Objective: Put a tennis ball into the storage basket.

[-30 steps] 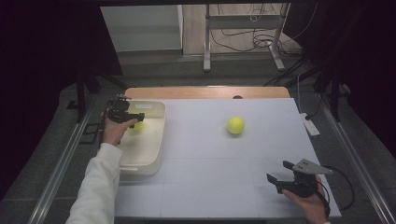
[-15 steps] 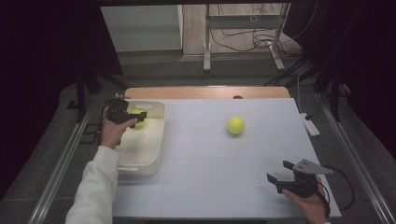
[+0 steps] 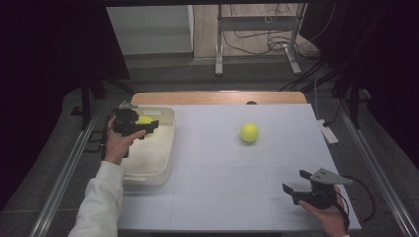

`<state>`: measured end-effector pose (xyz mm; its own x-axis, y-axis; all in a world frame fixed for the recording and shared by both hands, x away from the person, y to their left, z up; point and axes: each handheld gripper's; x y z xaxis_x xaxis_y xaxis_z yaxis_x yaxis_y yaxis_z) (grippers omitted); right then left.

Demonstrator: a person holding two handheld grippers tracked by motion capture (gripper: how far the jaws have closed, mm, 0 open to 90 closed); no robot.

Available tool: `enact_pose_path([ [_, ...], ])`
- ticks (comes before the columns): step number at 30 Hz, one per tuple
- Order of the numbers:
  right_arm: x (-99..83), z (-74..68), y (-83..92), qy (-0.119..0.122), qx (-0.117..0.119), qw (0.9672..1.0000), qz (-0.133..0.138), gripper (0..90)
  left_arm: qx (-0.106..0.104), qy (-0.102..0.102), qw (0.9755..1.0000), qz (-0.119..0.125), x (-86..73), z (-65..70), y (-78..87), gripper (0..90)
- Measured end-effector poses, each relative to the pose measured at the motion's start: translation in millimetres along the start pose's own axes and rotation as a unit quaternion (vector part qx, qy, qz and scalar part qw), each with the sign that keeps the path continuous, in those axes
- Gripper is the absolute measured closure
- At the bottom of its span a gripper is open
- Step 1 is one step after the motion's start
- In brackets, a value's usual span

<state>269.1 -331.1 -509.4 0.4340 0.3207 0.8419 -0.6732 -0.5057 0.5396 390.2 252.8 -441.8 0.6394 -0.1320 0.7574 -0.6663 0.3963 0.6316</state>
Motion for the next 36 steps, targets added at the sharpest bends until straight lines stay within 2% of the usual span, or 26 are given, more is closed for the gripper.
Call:
enact_pose_path([
  [14,0.0,-0.1,0.2,0.001,-0.001,1.0000,0.000,14.7,-0.046,-0.014,0.9986,0.024,-5.9,15.9,15.7,12.1],
  [28,-0.4,0.4,0.4,0.000,-0.003,1.0000,-0.001,14.7,-0.066,-0.010,0.9973,0.031,-11.9,19.5,19.1,12.3],
  [36,-0.3,0.2,0.7,0.002,-0.004,1.0000,-0.002,14.7,-0.079,-0.013,0.9963,0.033,-11.9,27.4,17.1,12.3],
])
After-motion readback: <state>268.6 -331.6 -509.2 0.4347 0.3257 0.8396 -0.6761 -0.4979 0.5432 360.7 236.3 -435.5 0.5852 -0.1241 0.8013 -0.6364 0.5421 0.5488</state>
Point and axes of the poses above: each handheld gripper's, and its own axes: y roughly backward along the jaws, x roughly out of its top, z roughly to its right, and after that the axes turned 2 degrees about -x, right-handed
